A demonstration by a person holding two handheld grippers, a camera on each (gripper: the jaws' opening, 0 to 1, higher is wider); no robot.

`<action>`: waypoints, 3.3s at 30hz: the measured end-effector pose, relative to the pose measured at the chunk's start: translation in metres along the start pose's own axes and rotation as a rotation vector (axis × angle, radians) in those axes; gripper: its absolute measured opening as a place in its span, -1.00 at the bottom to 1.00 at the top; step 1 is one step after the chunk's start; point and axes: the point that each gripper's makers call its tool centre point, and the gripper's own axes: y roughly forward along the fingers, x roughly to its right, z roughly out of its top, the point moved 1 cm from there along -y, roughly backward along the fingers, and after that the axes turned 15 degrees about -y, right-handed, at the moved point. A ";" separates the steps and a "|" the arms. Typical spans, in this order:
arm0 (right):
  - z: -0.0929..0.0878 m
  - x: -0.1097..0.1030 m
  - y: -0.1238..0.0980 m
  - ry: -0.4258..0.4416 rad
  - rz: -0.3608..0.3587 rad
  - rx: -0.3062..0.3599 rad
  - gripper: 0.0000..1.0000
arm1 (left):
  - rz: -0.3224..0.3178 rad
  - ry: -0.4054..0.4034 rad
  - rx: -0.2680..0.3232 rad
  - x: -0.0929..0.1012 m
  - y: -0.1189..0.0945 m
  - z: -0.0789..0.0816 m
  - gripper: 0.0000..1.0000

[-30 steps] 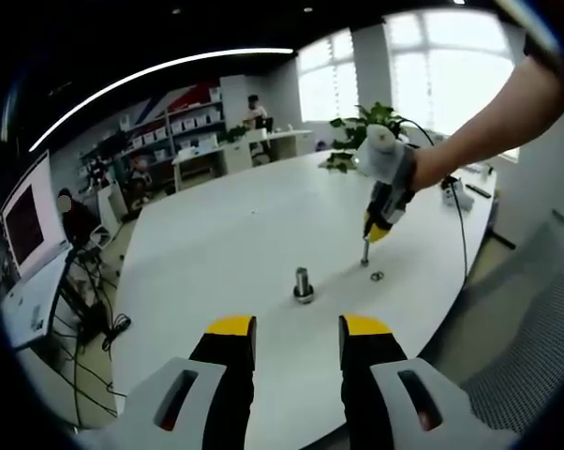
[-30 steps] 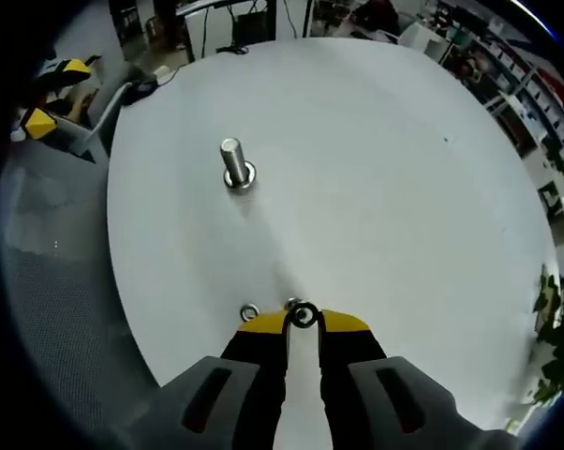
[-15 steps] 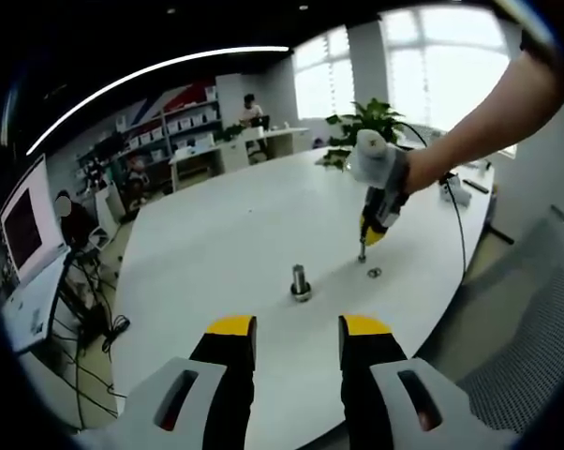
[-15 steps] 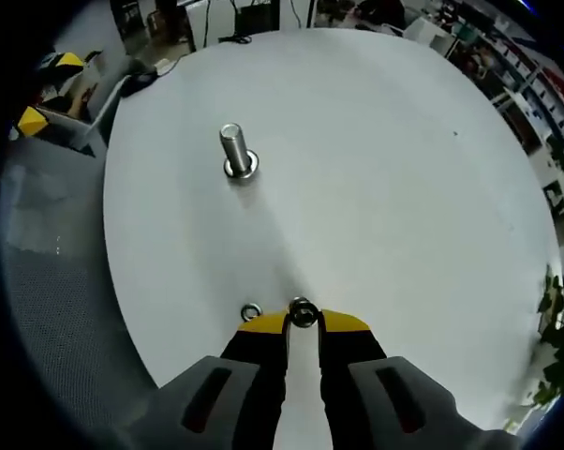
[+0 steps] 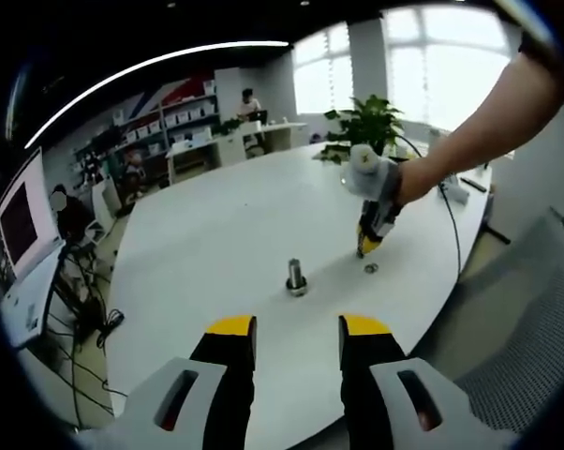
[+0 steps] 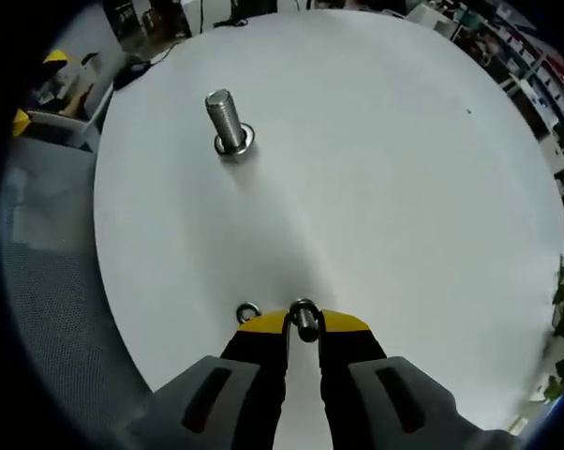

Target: Place the washer onto the threaded stud by aligning its center hole with the stud, sliding it down to the base, and recovering from edge contact or off-axis alignment until the washer reaches the visible bottom stop.

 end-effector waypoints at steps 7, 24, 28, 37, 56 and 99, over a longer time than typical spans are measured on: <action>-0.001 0.000 0.003 0.012 0.003 0.008 -0.73 | -0.014 0.002 -0.021 0.003 0.002 -0.004 -0.34; 0.003 -0.003 0.004 0.142 0.008 0.093 -0.61 | -0.017 0.015 -0.082 0.007 0.007 -0.016 -0.33; 0.009 -0.006 -0.003 0.151 -0.002 0.145 -0.56 | -0.017 0.013 -0.097 0.006 0.007 -0.020 -0.32; -0.001 -0.007 -0.007 0.152 -0.029 0.168 -0.53 | -0.015 0.002 -0.079 0.005 0.006 -0.016 -0.32; -0.004 -0.018 -0.026 0.201 -0.075 0.267 -0.48 | 0.000 0.026 -0.049 0.004 0.004 -0.009 -0.31; -0.012 -0.037 0.002 0.006 -0.036 0.266 -0.62 | 0.026 0.008 -0.058 -0.002 0.004 -0.011 -0.30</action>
